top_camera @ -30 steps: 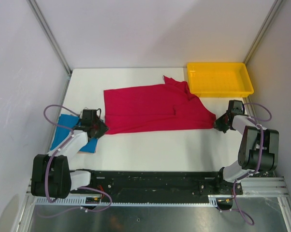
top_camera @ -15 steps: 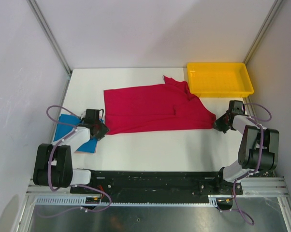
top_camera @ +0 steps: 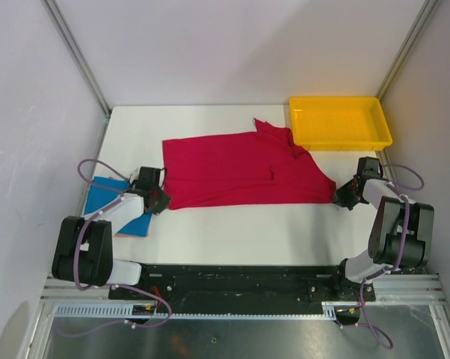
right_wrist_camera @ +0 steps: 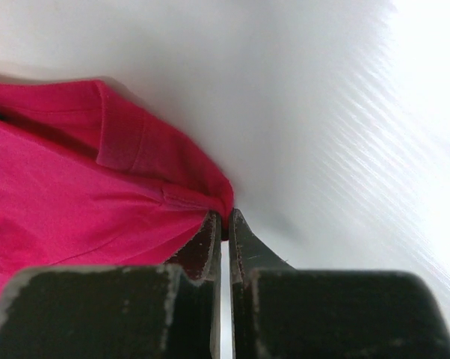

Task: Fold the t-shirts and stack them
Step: Fold the flattened tshirt in 1/3 of the way

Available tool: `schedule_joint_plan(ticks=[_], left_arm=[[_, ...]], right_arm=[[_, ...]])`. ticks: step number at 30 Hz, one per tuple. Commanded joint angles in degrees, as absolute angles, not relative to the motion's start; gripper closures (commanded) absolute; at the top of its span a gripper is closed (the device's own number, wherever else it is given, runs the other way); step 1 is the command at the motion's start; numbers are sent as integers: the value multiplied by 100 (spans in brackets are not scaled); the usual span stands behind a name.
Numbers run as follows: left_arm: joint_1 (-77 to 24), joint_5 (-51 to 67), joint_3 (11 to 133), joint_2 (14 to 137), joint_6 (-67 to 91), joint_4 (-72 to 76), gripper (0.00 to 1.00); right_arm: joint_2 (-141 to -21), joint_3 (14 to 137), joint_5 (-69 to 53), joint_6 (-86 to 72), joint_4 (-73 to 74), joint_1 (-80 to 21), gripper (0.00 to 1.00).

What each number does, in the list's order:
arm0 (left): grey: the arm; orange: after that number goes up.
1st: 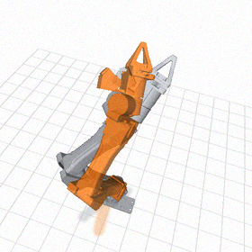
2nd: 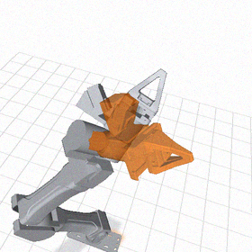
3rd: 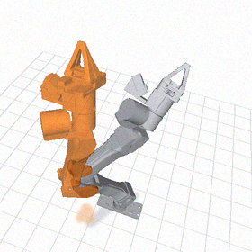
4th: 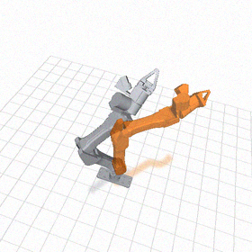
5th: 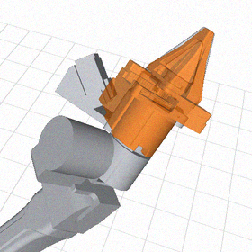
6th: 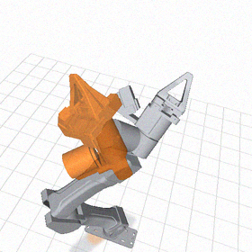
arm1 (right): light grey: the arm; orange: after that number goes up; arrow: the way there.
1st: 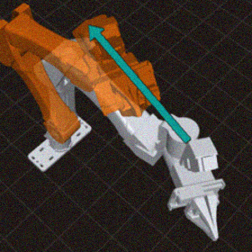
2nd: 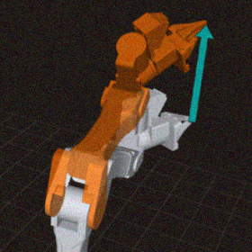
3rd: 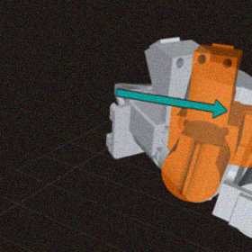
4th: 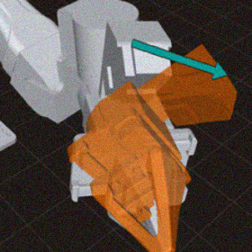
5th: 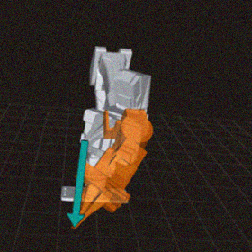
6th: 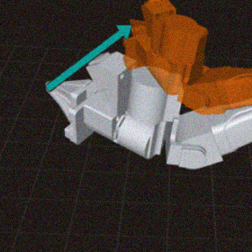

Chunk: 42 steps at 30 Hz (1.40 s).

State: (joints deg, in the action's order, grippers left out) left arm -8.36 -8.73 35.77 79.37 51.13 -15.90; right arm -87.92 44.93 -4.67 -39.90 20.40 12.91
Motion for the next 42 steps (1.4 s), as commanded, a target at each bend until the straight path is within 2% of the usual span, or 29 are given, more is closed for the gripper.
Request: schedule_joint_plan(ticks=[1, 18, 27, 28, 30, 33, 34, 36, 38, 42], left_arm=[[-966, -1237, 3588, 7387, 5182, -2048, 100], [-1053, -1623, 2190, 4458, 6036, -3983, 100], [-1086, -1784, 2114, 4588, 6933, -4687, 100], [-1088, -1753, 2090, 4628, 6995, -4712, 100], [-1087, -1706, 2076, 4642, 7027, -4731, 93], [-1090, -1649, 2168, 4561, 6919, -4742, 58], [-1090, -1607, 2231, 4521, 6865, -4740, 49], [-1094, -1546, 2467, 4488, 6625, -4744, 38], [-1113, -1564, 2810, 4442, 6249, -4798, 33], [-1185, -1779, 3425, 4152, 5721, -5032, 34]], right_arm=[[-8215, 4601, -105, -4025, 2968, 1551, 100], [-6280, 3844, -181, -4218, 5357, 2449, 100], [-5912, 3543, -487, -4668, 6062, 2476, 100], [-5879, 3498, -586, -4667, 6085, 2477, 97], [-5789, 3463, -735, -4702, 6142, 2478, 89], [-5615, 3549, -694, -4593, 6137, 2478, 68], [-5580, 3616, -641, -4516, 6136, 2478, 63], [-5537, 3802, -593, -4304, 6095, 2452, 57], [-5519, 4064, -517, -4084, 6037, 2351, 55], [-5496, 4636, -359, -3799, 5685, 1709, 56]])
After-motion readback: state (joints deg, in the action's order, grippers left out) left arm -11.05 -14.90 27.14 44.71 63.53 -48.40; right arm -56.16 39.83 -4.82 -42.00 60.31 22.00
